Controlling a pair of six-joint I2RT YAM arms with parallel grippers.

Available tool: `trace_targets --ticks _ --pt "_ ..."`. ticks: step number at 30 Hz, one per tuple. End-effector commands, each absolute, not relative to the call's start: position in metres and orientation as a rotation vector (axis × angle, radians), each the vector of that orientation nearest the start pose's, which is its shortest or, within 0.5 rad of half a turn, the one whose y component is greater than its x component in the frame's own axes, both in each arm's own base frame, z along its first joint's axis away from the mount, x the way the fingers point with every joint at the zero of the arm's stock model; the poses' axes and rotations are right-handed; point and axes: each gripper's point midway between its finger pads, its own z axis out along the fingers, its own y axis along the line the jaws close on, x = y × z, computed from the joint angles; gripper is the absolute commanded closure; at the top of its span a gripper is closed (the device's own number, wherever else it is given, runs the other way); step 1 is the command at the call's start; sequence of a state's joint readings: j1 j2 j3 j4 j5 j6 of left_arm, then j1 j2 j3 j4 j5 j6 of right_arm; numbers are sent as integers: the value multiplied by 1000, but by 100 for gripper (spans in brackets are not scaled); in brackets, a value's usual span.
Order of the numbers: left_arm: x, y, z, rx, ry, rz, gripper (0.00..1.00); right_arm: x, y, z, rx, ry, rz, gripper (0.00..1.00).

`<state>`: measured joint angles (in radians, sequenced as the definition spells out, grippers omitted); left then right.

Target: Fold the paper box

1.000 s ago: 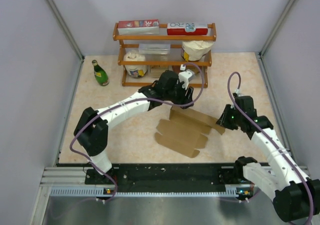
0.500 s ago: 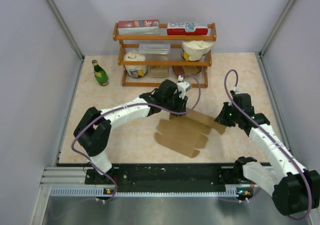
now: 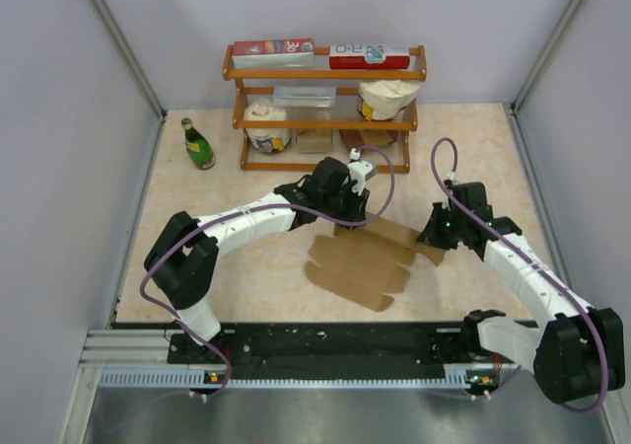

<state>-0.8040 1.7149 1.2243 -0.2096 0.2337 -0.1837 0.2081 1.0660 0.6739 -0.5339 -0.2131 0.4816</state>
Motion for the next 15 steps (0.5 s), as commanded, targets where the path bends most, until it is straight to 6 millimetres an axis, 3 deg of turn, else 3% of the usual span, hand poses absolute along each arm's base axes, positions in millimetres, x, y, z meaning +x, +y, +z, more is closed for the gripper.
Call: trace_targets --ticks 1,15 --pt "291 -368 148 831 2131 -780 66 251 114 94 221 2497 598 99" --pt "289 -369 146 838 2138 -794 67 254 144 91 221 2478 831 100"
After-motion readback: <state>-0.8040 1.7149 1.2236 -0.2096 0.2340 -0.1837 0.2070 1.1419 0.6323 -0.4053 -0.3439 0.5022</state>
